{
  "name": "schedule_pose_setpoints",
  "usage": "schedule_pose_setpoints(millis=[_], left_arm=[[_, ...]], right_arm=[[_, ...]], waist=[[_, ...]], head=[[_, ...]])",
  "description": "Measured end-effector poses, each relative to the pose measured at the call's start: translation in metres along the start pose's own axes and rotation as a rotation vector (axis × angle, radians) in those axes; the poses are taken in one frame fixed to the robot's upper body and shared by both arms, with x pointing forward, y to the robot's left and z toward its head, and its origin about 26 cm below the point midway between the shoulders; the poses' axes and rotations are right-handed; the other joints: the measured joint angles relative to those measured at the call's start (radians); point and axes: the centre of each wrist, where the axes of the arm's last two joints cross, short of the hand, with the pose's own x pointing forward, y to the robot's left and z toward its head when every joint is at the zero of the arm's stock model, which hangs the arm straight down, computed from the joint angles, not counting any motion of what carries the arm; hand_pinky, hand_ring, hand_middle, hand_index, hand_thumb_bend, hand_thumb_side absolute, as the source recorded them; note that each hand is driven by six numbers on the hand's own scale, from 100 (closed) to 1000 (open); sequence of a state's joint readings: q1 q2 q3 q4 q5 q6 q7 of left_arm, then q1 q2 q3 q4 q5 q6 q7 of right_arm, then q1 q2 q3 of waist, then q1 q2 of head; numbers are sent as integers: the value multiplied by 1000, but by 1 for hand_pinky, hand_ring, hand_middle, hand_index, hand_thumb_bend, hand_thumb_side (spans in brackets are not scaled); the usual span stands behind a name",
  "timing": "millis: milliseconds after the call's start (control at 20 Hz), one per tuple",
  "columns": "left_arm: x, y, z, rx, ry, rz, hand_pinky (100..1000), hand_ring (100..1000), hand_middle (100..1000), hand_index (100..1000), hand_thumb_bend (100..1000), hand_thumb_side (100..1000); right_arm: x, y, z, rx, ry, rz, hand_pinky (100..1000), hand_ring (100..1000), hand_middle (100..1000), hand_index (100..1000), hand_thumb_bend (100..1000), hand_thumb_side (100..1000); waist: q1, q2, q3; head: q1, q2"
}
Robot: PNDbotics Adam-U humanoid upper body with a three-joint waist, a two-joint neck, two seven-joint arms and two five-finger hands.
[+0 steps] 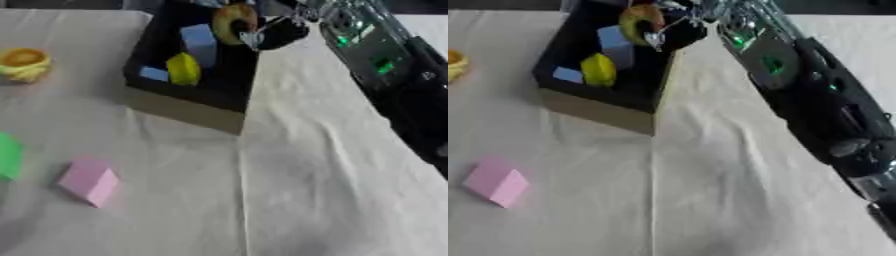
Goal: Pick up objects on the table and place them in the box.
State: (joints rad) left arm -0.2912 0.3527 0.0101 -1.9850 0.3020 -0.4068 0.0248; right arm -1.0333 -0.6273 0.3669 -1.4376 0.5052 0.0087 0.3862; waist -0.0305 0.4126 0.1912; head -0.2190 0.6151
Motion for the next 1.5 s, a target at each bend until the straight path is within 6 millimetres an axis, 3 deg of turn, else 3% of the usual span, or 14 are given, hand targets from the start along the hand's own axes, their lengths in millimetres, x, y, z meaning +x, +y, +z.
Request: schedule_pose_setpoints(millis=[100,200,250,300,400,600,950,1000,1050,1100,1250,1350,1500], left_arm=[[0,0,0,0,0,1,743,789,729,824,373,557],[0,0,0,-1,1,1,743,789,729,824,373,557],[0,0,0,-1,1,2,743,789,729,824,374,557],[0,0,0,-1,2,2,743,789,729,824,374,557],[0,0,0,-1,2,2,743,789,729,824,375,557],[0,0,0,-2,4,3,743,789,729,824,374,558],[0,0,1,-1,6,3,743,789,729,824,374,551],[0,1,1,0,8,1,742,789,729,824,374,548],[0,2,2,-1,9,-3,743,790,729,824,397,576],[0,3,3,-4,10,-9,743,790,730,825,374,542],[3,9,3,-18,5,-40,742,790,731,826,374,531],[5,15,4,-33,0,-71,742,790,731,826,376,521],[10,27,5,-64,-15,-135,742,790,733,828,380,505]], right_arm=[[-2,3,0,26,-15,14,803,840,691,753,100,100],[-1,4,-1,44,-33,28,837,931,826,897,100,225],[-1,4,-1,50,-39,40,874,978,854,918,100,340],[-1,3,-1,54,-42,56,879,982,849,910,110,360],[-2,2,0,55,-36,90,902,1000,871,923,212,416],[-5,0,1,55,-14,133,894,985,861,925,217,386],[9,-13,8,-22,-52,157,867,950,832,904,100,245],[14,-18,14,-48,-69,152,860,939,813,893,100,226],[19,-24,22,-81,-85,142,849,922,788,876,100,448],[25,-30,32,-121,-101,127,844,913,778,865,100,223],[42,-47,70,-264,-130,43,835,886,749,823,100,470],[42,-52,92,-358,-144,-36,838,883,746,817,100,515],[26,-46,118,-482,-170,-168,846,881,744,808,100,552]], waist=[[0,0,0],[0,0,0],[0,0,0],[0,0,0],[0,0,0],[0,0,-2],[0,0,-17],[0,0,-19],[0,0,-23],[0,-1,-26],[0,-1,-37],[0,-2,-44],[1,-12,-59]], head=[[0,0],[-1,0],[-1,0],[-1,0],[-1,0],[1,0],[10,10],[13,10],[17,14],[21,18],[38,26],[51,31],[76,41]])
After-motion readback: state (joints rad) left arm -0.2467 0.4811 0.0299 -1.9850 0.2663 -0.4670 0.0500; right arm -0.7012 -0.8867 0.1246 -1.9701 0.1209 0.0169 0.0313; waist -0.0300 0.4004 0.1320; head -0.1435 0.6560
